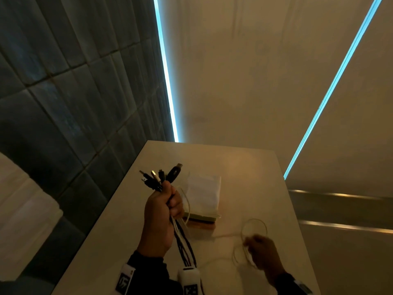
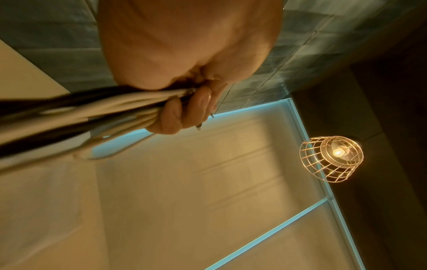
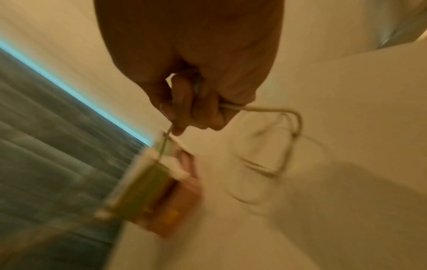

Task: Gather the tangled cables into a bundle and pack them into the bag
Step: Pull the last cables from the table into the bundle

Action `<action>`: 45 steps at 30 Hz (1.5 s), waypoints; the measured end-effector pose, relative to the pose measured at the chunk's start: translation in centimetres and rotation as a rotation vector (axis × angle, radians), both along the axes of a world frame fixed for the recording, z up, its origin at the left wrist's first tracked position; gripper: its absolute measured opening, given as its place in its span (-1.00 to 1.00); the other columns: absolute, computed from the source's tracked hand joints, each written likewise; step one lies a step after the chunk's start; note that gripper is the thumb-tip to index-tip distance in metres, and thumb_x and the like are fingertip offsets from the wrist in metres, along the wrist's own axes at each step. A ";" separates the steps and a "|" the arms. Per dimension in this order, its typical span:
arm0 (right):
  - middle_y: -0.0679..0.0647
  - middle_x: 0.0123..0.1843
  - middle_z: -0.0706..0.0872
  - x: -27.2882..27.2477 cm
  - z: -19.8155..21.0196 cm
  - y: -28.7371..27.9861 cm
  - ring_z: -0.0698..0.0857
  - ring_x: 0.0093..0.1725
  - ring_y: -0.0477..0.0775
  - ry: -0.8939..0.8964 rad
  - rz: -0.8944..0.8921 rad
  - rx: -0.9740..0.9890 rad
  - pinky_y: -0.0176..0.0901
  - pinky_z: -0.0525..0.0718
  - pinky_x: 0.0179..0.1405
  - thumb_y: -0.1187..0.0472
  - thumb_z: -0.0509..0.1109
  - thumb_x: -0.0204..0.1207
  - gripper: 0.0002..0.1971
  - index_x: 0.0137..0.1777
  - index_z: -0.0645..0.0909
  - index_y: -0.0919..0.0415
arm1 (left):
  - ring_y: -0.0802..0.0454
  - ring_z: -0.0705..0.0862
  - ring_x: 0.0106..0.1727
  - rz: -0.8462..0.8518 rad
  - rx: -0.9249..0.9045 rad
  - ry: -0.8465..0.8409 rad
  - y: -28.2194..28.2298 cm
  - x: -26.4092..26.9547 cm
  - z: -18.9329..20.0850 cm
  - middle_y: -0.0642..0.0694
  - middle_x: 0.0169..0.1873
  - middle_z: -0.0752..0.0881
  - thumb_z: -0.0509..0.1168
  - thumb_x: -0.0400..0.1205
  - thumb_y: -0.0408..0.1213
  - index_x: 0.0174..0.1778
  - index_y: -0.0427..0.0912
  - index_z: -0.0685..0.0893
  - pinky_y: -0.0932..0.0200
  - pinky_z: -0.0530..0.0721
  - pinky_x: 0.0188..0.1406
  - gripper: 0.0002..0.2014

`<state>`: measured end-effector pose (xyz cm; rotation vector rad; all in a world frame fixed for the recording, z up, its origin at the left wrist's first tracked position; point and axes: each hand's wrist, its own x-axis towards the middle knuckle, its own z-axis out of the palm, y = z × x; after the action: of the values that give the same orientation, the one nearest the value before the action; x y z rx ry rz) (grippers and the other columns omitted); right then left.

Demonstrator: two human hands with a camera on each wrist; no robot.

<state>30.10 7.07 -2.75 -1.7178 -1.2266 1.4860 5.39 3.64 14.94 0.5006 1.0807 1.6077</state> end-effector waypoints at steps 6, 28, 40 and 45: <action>0.04 -0.52 0.46 -5.6 13.7 -0.5 0.35 -0.54 -0.07 0.419 0.235 0.429 -0.30 0.31 -0.58 0.31 0.35 0.60 -0.79 -0.21 0.61 0.45 | -0.01 0.54 -0.50 -0.050 -0.176 0.107 0.1 2.4 -1.2 -0.25 -0.39 0.76 0.03 0.79 -0.14 -0.27 -0.19 0.46 0.21 0.46 -0.57 -0.66; -0.06 -0.48 0.54 -0.8 -1.2 -1.1 0.47 -0.42 -0.11 0.053 0.408 0.175 -0.20 0.45 -0.32 0.19 0.35 0.62 -0.65 -0.44 0.62 0.09 | 0.17 0.16 -0.62 0.029 0.125 -0.143 -0.6 0.0 0.3 0.05 -0.57 0.25 -0.01 0.78 -0.20 -0.36 -0.14 0.36 0.27 0.23 -0.66 -0.64; 0.04 -0.53 0.48 1.0 4.7 1.5 0.31 -0.60 -0.08 0.083 0.075 0.121 -0.26 0.25 -0.60 0.27 0.34 0.61 -0.76 -0.24 0.72 0.35 | 0.10 0.34 -0.62 -0.027 -0.096 -0.028 0.2 0.8 -0.5 -0.04 -0.57 0.48 0.02 0.78 -0.15 -0.31 -0.16 0.40 0.25 0.33 -0.64 -0.67; 0.08 -0.50 0.41 -3.6 14.9 -0.7 0.28 -0.57 -0.08 0.424 0.332 0.331 -0.26 0.23 -0.59 0.13 0.42 0.55 -0.70 -0.11 0.65 0.46 | -0.07 0.53 -0.42 -0.160 -0.232 0.070 0.7 4.5 -1.1 -0.29 -0.32 0.78 0.01 0.79 -0.13 -0.10 -0.30 0.58 0.21 0.51 -0.60 -0.63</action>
<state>26.46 6.40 12.11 -0.9563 -1.4633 1.6148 9.89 4.38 13.81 0.4781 1.2304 1.3143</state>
